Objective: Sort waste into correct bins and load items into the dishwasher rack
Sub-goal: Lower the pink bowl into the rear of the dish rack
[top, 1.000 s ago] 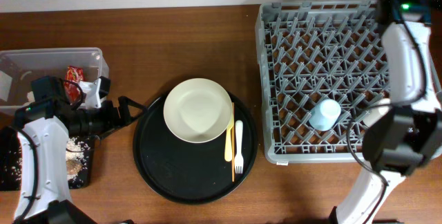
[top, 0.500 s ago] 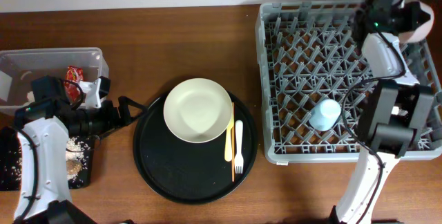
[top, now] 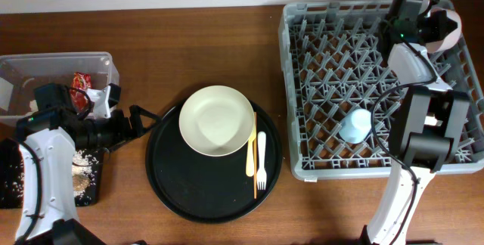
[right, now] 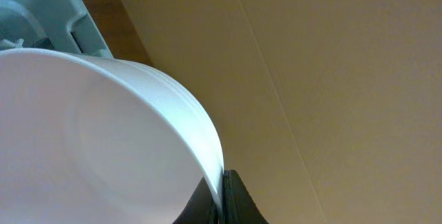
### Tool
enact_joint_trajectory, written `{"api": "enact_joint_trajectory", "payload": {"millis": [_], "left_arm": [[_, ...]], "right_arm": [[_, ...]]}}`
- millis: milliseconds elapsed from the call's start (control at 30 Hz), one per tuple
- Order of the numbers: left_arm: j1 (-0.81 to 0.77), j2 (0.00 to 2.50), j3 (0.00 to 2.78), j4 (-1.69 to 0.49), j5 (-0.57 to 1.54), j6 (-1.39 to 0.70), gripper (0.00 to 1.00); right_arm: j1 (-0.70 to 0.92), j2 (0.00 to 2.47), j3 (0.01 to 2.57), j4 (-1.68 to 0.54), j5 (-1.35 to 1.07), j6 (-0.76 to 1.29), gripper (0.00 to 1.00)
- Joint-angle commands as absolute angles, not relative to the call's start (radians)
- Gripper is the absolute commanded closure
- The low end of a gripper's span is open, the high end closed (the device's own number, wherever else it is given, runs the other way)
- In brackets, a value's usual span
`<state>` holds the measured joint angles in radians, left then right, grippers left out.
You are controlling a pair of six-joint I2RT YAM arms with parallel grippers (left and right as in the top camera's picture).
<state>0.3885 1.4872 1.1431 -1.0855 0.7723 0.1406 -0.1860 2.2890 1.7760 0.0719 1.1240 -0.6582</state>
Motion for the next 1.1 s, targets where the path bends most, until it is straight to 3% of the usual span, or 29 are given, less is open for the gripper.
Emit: {"api": "enact_joint_trajectory", "payload": {"millis": [0, 100, 200, 367, 633, 667, 767, 833, 1067], "left_arm": [[0.394, 1.49, 1.156, -1.086, 0.776, 0.143, 0.01], [0.394, 1.49, 1.156, -1.086, 0.776, 0.143, 0.01], [0.394, 1.49, 1.156, -1.086, 0.776, 0.143, 0.01], [0.394, 1.49, 1.156, -1.086, 0.776, 0.143, 0.0], [0.394, 1.49, 1.156, -1.086, 0.776, 0.143, 0.01], [0.394, 1.49, 1.156, -1.086, 0.776, 0.143, 0.0], [0.394, 1.49, 1.156, -1.086, 0.776, 0.143, 0.0], [0.394, 1.49, 1.156, -1.086, 0.776, 0.143, 0.0], [0.394, 1.49, 1.156, -1.086, 0.776, 0.143, 0.01]], "right_arm": [[-0.119, 2.296, 1.748, 0.062, 1.111, -0.651, 0.96], [-0.105, 2.296, 1.748, 0.109, 1.167, -0.653, 0.94], [-0.105, 2.295, 1.748, 0.198, 1.243, -0.707, 0.78], [-0.07, 2.294, 1.748, 0.221, 1.332, -0.707, 0.79], [0.094, 2.294, 1.748, 0.213, 1.487, -0.707, 0.9], [0.109, 2.294, 1.748, 0.214, 1.503, -0.707, 0.89], [0.134, 2.278, 1.748, 0.248, 1.546, -0.707, 0.73], [0.131, 2.218, 1.748, 0.252, 1.581, -0.737, 0.87], [0.1, 1.943, 1.748, 0.345, 1.549, -0.764, 0.82]]}}
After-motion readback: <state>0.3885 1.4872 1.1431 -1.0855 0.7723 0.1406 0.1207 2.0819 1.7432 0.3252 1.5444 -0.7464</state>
